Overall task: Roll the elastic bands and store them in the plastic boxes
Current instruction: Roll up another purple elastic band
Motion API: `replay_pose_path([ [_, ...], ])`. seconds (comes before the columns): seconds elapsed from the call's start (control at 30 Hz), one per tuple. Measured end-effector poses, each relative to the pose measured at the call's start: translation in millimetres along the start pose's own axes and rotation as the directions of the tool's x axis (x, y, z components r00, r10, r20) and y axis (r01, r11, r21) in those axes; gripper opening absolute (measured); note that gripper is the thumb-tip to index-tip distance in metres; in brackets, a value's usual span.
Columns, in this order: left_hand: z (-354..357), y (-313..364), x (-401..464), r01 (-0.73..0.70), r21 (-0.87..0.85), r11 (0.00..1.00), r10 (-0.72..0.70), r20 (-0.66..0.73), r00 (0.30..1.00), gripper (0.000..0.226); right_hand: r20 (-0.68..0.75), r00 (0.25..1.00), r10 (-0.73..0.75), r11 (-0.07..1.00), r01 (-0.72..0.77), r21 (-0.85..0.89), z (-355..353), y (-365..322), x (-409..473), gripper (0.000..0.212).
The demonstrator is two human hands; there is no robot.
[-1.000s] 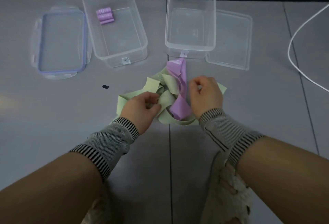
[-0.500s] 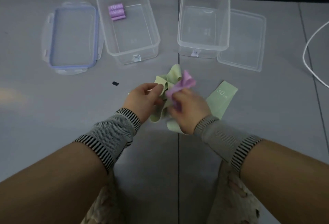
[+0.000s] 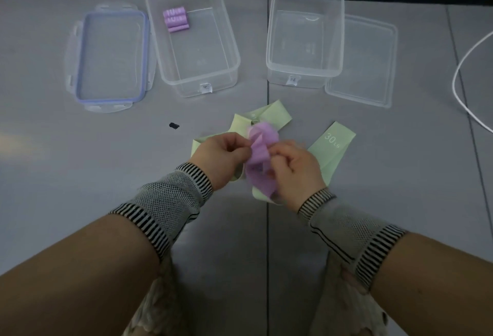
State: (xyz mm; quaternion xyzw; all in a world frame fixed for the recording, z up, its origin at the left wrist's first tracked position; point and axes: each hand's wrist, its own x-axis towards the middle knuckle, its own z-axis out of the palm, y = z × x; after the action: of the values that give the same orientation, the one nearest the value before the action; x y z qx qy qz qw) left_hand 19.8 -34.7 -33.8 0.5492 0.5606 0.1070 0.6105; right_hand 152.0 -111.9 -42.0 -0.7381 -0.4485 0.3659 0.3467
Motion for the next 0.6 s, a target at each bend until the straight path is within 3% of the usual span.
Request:
replay_pose_path([
  [0.07, -3.5, -3.4, 1.6, 0.016, -0.032, 0.999, -0.017, -0.027, 0.999, 0.020, -0.135, 0.945, 0.297, 0.943, -0.268, 0.197, -6.2, 4.1, 9.7, 0.026],
  [0.13, -7.6, -7.5, -0.6, 0.011, -0.035, 0.999, -0.012, -0.032, 0.999, 0.021, -0.217, 0.889, 0.402, 0.908, -0.357, 0.219, -14.3, 6.9, 19.7, 0.022],
  [0.23, -10.5, -10.2, -7.2, 0.014, -0.062, 0.998, -0.012, 0.032, 0.999, 0.010, -0.108, 0.934, 0.340, 0.940, -0.337, 0.049, -15.6, 4.1, 29.2, 0.015],
  [0.3, -11.4, -7.9, -12.0, 0.032, -0.137, 0.990, -0.022, 0.077, 0.997, 0.003, 0.035, 0.957, 0.287, 0.955, -0.284, -0.081, -10.8, -2.0, 30.8, 0.031],
  [0.4, -12.8, -2.1, -14.0, 0.052, -0.265, 0.963, -0.040, 0.049, 0.998, 0.027, 0.153, 0.963, 0.220, 0.965, -0.191, -0.180, -4.2, -17.4, 30.7, 0.034],
  [0.43, -13.9, 0.0, -14.2, 0.067, -0.310, 0.948, -0.058, 0.036, 0.998, 0.032, 0.177, 0.962, 0.210, 0.967, -0.177, -0.182, -3.1, -20.1, 30.4, 0.029],
  [0.5, -15.5, 6.1, -14.3, 0.104, -0.409, 0.906, -0.093, 0.048, 0.995, 0.020, 0.197, 0.956, 0.217, 0.975, -0.201, -0.099, -4.4, -26.4, 27.5, 0.009],
  [0.6, -18.6, 14.1, -14.3, 0.151, -0.520, 0.841, -0.120, 0.094, 0.988, 0.011, 0.177, 0.971, 0.160, 0.986, -0.164, 0.009, -9.1, -28.8, 24.9, 0.013],
])
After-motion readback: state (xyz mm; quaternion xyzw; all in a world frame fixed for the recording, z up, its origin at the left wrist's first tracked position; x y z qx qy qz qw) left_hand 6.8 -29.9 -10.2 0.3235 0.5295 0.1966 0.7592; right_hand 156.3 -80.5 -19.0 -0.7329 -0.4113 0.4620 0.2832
